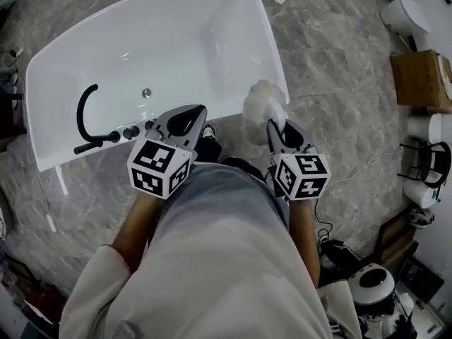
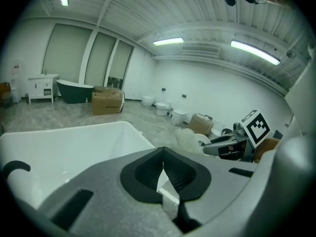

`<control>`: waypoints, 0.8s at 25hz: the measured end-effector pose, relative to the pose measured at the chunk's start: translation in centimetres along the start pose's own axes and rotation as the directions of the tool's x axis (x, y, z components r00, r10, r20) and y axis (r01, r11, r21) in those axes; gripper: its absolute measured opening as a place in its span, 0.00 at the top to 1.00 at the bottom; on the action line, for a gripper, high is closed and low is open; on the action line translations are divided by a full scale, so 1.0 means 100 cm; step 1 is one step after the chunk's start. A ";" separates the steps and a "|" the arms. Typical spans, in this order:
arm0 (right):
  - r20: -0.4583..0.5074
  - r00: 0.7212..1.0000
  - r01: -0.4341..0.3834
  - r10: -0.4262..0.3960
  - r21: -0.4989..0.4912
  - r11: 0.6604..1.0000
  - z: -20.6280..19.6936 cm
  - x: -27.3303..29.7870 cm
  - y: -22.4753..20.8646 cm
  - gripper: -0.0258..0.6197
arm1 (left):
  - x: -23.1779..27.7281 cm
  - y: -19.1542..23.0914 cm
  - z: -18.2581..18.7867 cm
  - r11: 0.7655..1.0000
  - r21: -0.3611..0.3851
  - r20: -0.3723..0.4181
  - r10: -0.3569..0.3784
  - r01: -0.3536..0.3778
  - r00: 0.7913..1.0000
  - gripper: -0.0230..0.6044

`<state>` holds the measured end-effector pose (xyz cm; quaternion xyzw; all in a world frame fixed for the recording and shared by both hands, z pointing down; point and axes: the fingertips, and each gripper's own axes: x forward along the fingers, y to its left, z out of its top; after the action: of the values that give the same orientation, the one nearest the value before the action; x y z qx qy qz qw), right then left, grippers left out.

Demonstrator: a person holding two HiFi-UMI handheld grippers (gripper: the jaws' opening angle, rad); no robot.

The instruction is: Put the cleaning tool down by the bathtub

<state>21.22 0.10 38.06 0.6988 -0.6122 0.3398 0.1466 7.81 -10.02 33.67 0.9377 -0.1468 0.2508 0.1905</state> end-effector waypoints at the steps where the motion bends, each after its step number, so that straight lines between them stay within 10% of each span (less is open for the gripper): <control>1: 0.002 1.000 0.000 0.000 -0.005 1.000 0.003 0.004 0.001 0.83 | -0.001 0.005 0.001 1.000 -0.003 0.001 -0.001 0.001 1.000 0.96; 20: -0.212 0.970 -0.151 0.118 -0.149 0.977 -0.014 0.079 -0.013 0.83 | 0.016 0.039 -0.011 0.992 -0.121 -0.045 0.036 -0.042 0.998 0.96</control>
<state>22.15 -4.73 44.51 0.6028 -0.6662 0.3666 0.2418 7.22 -13.33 36.50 0.9157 -0.1760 0.2651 0.2453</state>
